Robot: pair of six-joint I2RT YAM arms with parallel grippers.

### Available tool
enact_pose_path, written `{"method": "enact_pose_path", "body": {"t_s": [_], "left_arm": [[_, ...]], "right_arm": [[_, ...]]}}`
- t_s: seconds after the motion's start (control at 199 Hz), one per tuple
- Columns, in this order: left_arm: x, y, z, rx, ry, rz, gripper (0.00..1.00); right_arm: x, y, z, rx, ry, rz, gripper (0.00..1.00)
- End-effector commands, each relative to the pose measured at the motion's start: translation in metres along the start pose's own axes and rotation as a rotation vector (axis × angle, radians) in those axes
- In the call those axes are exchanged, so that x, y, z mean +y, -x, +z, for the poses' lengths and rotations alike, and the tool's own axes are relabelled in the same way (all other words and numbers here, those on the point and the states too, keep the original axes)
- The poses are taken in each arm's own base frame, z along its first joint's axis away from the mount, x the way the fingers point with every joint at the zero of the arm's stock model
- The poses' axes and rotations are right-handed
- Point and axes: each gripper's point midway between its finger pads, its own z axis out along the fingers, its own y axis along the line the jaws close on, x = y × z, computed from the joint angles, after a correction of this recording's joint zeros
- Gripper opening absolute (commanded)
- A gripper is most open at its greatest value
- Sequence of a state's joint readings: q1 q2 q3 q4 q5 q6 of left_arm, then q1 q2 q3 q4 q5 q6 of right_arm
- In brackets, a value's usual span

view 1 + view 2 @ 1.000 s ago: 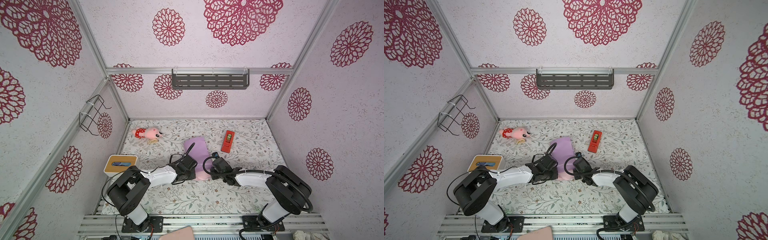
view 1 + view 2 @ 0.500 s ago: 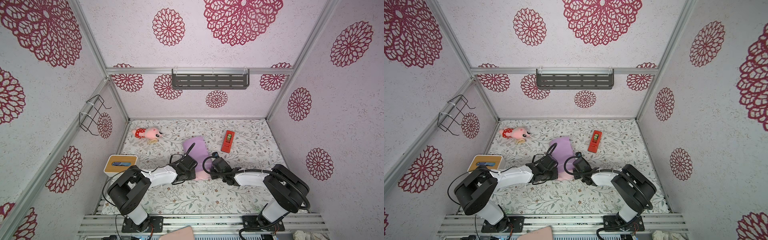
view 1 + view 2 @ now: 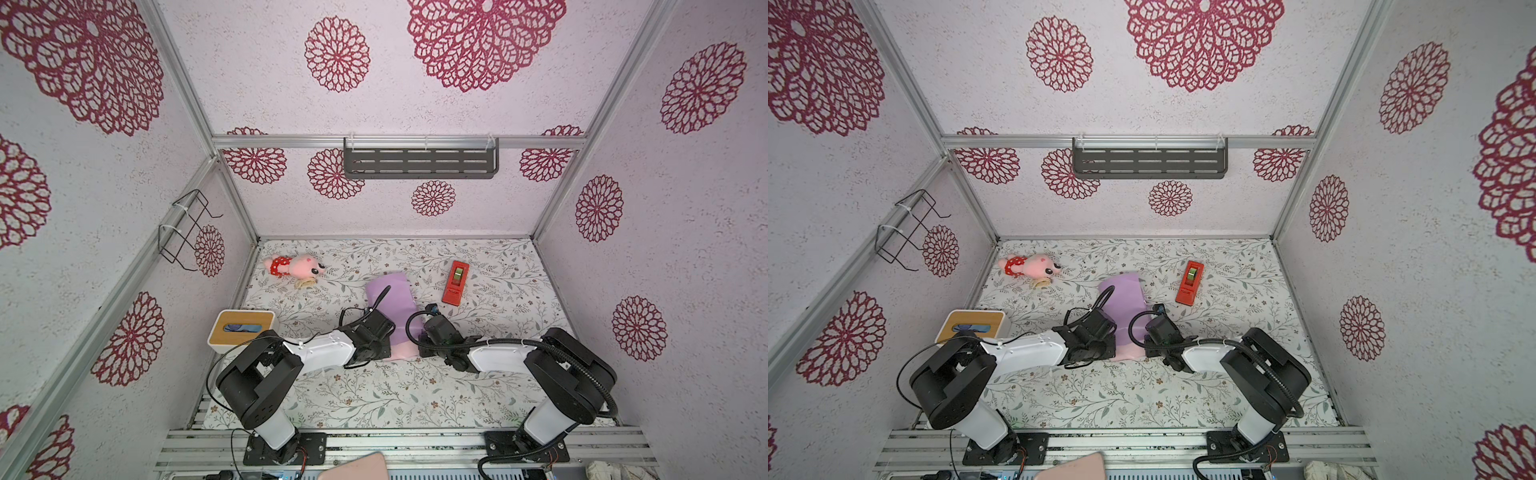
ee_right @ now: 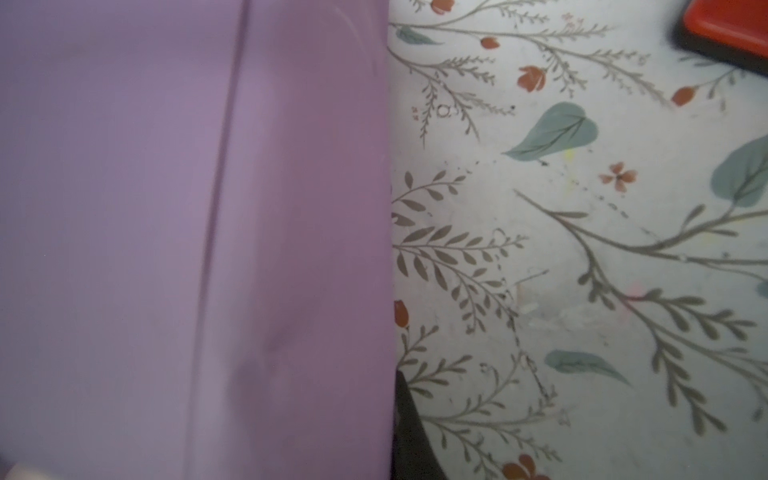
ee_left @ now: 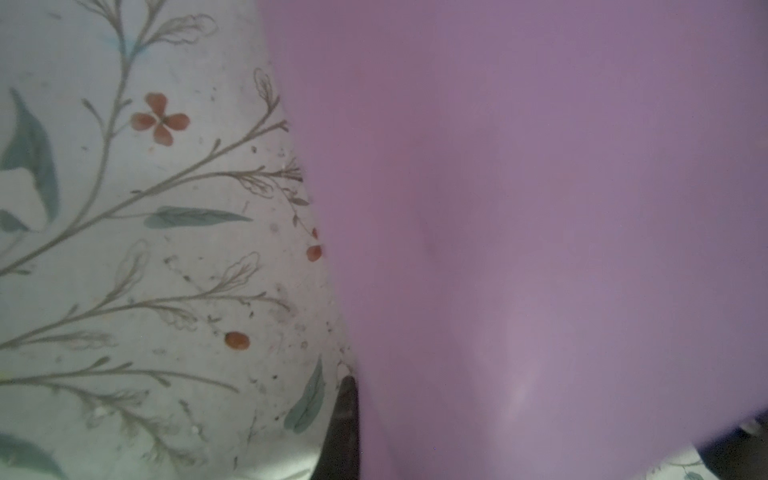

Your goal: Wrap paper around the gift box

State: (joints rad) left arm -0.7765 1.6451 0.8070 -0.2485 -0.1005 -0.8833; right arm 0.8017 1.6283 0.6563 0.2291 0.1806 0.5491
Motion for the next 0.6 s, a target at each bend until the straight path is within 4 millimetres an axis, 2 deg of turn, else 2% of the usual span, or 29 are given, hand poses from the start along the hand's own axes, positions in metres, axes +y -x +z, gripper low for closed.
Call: {"method": "enact_pose_path", "body": {"t_s": [0.0,0.055,0.161,0.256,0.402,0.598], "left_arm": [[0.004,0.005,-0.006,-0.031,0.03,-0.002,0.0],[0.003,0.005,-0.007,-0.031,0.024,-0.001,0.03],[0.001,0.008,-0.012,-0.044,0.01,0.005,0.2],[-0.004,0.012,-0.021,-0.063,-0.02,0.026,0.39],[-0.01,0.02,-0.04,-0.099,-0.058,0.092,0.64],[-0.007,0.042,-0.073,-0.208,-0.028,0.197,0.89]], "right_arm": [[-0.006,-0.008,-0.007,0.018,-0.015,0.028,0.16],[-0.004,-0.009,-0.009,0.022,-0.003,0.028,0.23],[-0.002,-0.009,-0.016,0.035,0.02,0.002,0.34],[0.0,-0.011,-0.021,0.053,0.07,-0.009,0.42],[0.002,-0.011,-0.026,0.071,0.114,-0.032,0.47],[0.005,-0.014,-0.028,0.09,0.145,-0.043,0.5]]}}
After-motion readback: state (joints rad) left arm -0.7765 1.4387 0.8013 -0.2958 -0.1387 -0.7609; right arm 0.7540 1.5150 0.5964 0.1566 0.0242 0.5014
